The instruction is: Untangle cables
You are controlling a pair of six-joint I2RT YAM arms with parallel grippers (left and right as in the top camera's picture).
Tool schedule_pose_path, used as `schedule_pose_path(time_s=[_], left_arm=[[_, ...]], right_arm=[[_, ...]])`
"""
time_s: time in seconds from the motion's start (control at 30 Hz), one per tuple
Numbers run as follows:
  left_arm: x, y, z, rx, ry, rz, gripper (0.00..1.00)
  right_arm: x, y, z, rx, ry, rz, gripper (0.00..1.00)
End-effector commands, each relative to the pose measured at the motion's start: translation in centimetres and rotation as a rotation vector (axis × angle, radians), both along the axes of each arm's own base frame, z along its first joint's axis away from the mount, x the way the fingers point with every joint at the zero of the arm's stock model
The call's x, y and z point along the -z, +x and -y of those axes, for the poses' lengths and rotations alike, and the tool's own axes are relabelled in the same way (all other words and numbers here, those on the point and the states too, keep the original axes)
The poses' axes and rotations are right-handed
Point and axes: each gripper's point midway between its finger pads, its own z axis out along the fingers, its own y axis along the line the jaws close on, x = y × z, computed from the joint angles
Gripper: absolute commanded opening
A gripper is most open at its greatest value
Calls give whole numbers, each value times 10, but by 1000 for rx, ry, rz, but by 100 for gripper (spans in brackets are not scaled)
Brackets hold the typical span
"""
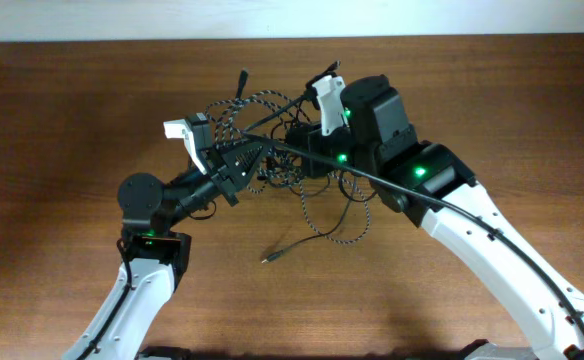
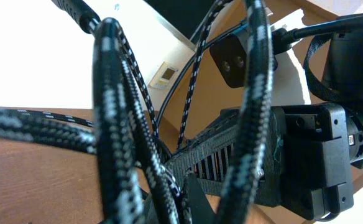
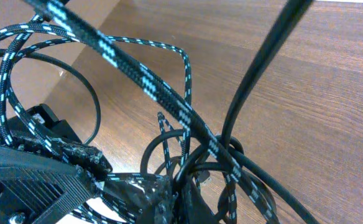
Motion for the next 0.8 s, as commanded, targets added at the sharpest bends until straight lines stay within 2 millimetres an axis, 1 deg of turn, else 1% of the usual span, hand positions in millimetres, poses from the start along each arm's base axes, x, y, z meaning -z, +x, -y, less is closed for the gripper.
schedule_pose_path(time_s=[0.0, 0.03, 0.07, 0.1, 0.13, 0.17, 0.2, 0.23, 0.27, 0.3, 0.37, 0.4, 0.43, 0.47, 0.5, 0.57, 0.6, 0.63, 0.67, 0.7, 0.73, 0.77], left_arm=[[19, 8, -16, -36, 54, -55, 0], [41, 21, -34, -127, 56, -180, 0], [84, 35, -70, -303, 67, -394, 0], [109, 38, -92, -409, 80, -512, 0], [128, 36, -110, -485, 91, -601, 0], [130, 35, -115, -490, 85, -617, 0], [130, 35, -115, -491, 83, -616, 0], [129, 35, -114, -486, 81, -614, 0], [126, 34, -111, -466, 76, -603, 0], [117, 33, -104, -415, 65, -566, 0], [90, 28, -84, -268, 66, -424, 0], [68, 16, -68, -135, 91, -275, 0], [50, 4, -56, -26, 110, -149, 0], [37, -6, -48, 48, 123, -54, 0], [36, -7, -46, 49, 124, -51, 0], [37, -4, -47, 34, 123, -56, 0], [37, -4, -47, 34, 123, -56, 0], [37, -5, -47, 38, 123, -56, 0], [37, -6, -46, 46, 123, -55, 0], [37, -6, -46, 46, 123, -55, 0], [37, -6, -46, 46, 123, -54, 0], [37, -6, -46, 46, 123, -55, 0]], right_arm=[[-34, 5, 43, 94, 23, 48, 4], [-53, -2, 57, 87, 69, 60, 4], [-85, -18, 76, 32, 173, 83, 4], [-111, -33, 88, -45, 268, 105, 4], [-131, -45, 103, -105, 341, 128, 4], [-138, -48, 117, -104, 377, 121, 4], [-136, -41, 137, -54, 383, 108, 4], [-129, -37, 145, -22, 381, 79, 4], [-120, -38, 144, -31, 364, 59, 4], [-112, -39, 140, -48, 347, 43, 4], [-98, -40, 131, -94, 313, 25, 8], [-90, -41, 127, -118, 295, 11, 12], [-80, -43, 123, -144, 275, -10, 14], [-67, -46, 117, -165, 264, -65, 16], [-57, -51, 109, -195, 252, -103, 17], [-39, -67, 87, -312, 203, -124, 27], [-29, -69, 81, -321, 161, -141, 33], [-11, -66, 80, -281, 68, -157, 35], [2, -61, 84, -234, -29, -153, 41], [9, -56, 87, -199, -96, -133, 52], [12, -53, 88, -185, -124, -124, 56], [12, -57, 82, -204, -124, -120, 60]])
